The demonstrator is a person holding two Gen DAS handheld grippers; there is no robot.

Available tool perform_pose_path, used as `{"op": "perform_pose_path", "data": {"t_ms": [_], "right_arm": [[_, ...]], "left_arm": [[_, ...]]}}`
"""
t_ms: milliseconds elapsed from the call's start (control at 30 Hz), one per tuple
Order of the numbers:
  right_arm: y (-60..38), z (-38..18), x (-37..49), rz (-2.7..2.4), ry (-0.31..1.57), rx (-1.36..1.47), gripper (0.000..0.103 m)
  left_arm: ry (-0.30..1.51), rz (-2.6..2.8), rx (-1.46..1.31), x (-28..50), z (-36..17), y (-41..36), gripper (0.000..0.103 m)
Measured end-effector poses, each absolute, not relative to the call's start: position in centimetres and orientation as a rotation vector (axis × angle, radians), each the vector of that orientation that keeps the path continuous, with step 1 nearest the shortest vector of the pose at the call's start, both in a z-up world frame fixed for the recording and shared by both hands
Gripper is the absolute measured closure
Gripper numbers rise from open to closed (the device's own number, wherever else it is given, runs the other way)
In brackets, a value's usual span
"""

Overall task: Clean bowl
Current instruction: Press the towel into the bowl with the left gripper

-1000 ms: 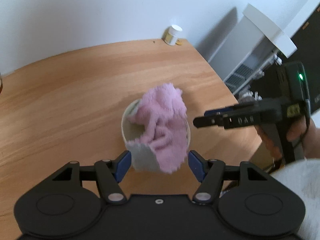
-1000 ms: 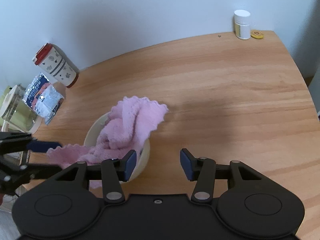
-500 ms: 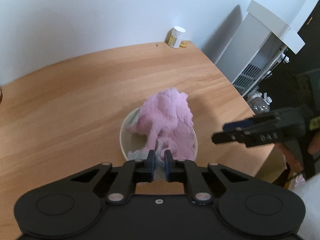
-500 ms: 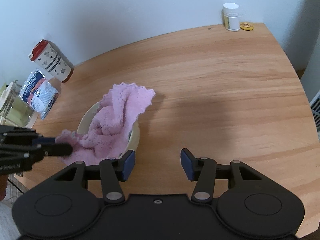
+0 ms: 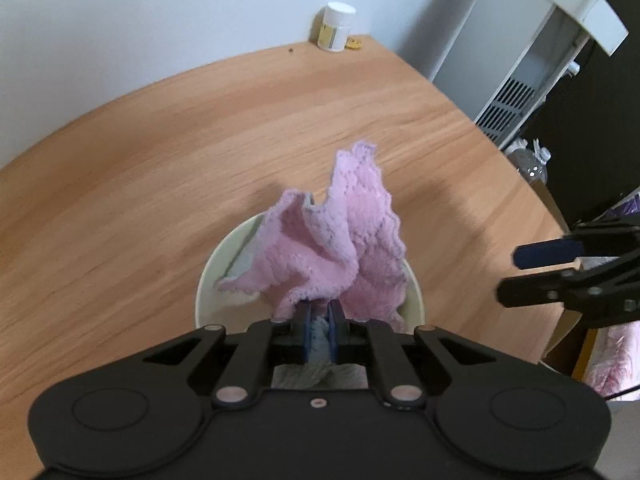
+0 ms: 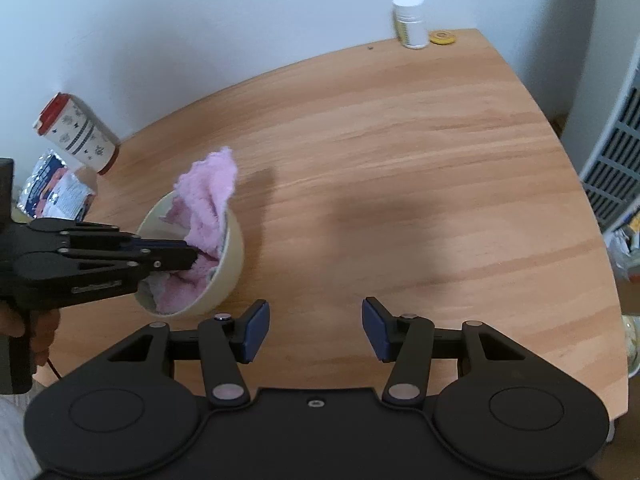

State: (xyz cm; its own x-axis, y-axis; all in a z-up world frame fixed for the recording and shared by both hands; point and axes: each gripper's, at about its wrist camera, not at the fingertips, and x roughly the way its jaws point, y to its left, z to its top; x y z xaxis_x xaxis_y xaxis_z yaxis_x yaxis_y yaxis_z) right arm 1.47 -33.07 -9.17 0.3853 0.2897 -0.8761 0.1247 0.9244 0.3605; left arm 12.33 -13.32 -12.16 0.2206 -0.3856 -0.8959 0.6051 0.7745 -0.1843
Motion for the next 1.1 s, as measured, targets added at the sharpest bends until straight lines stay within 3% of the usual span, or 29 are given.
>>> {"op": "perform_pose_path", "data": {"t_ms": [267, 367, 467, 833, 933, 1000, 1100], "right_arm": [[-32.8, -9.1, 0.9, 0.088, 1.176, 0.390, 0.045], [-33.0, -9.0, 0.8, 0.083, 1.168, 0.390, 0.042], [-33.3, -9.1, 0.8, 0.075, 1.164, 0.397, 0.042], [-33.5, -9.3, 0.7, 0.065, 1.166, 0.409, 0.037], [-33.4, -9.1, 0.7, 0.066, 1.164, 0.399, 0.037], [-33.4, -9.0, 0.5, 0.062, 1.165, 0.397, 0.037], [-33.6, -9.0, 0.3, 0.058, 1.168, 0.397, 0.037]], "left_arm": [[1.188, -0.705, 0.256, 13.1, -13.0, -14.1, 0.093], [1.193, -0.727, 0.221, 12.9, -11.8, -13.6, 0.070], [1.156, -0.741, 0.220, 12.2, -9.9, -12.9, 0.060], [1.017, -0.702, 0.146, 13.5, -6.6, -13.4, 0.059], [1.015, -0.692, 0.180, 14.3, -8.0, -14.8, 0.064], [1.022, -0.691, 0.193, 14.4, -8.5, -15.0, 0.086], [1.028, -0.685, 0.186, 14.5, -9.0, -14.9, 0.096]]}}
